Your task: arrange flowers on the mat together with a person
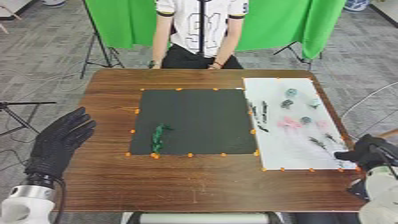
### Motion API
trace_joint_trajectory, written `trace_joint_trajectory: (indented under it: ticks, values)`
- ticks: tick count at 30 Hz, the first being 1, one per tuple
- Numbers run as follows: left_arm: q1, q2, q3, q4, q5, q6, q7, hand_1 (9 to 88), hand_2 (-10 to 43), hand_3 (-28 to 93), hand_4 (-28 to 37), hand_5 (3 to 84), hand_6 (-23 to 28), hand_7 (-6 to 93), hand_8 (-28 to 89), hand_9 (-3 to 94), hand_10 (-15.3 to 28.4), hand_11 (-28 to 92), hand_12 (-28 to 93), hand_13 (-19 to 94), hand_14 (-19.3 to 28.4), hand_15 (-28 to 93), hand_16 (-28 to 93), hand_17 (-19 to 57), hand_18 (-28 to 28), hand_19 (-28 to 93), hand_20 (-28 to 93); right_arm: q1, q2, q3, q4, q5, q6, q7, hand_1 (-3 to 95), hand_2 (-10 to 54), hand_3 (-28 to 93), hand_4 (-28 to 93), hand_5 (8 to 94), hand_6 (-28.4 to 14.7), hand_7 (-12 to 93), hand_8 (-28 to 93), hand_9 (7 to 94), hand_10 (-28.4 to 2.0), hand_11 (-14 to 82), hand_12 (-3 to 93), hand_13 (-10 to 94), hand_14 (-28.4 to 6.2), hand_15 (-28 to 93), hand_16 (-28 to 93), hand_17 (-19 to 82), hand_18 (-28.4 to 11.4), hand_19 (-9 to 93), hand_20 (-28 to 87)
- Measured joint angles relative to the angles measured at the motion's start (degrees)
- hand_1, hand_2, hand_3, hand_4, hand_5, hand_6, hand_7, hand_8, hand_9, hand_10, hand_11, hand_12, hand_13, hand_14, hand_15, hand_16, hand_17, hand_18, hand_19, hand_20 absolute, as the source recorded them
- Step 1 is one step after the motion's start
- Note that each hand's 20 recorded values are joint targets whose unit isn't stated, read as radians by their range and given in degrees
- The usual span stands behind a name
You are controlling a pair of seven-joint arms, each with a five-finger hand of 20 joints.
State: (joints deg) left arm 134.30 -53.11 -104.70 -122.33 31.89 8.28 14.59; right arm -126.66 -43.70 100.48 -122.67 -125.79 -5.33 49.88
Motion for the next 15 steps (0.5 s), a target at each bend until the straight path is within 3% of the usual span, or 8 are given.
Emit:
trace_joint_trajectory:
  ticks: [15]
  values:
    - [-0.87,0.09,0.19,0.34,0.0,-0.51,-0.67,28.9,1.3,72,-19.1,40.6,6.1,18.0,-9,32.4,13.8,26,12,26,15.6,36,-1,-7.4,20.3,48,10,1.58,-0.12,-2.85,1.68,0.84,-1.21,1.06,43.2,-9.5,54,-28,69.4,0.6,46,-16,71.7,-11.6,49.5,31.8,64,-10.7,74,27,29,-18.9,75,33]
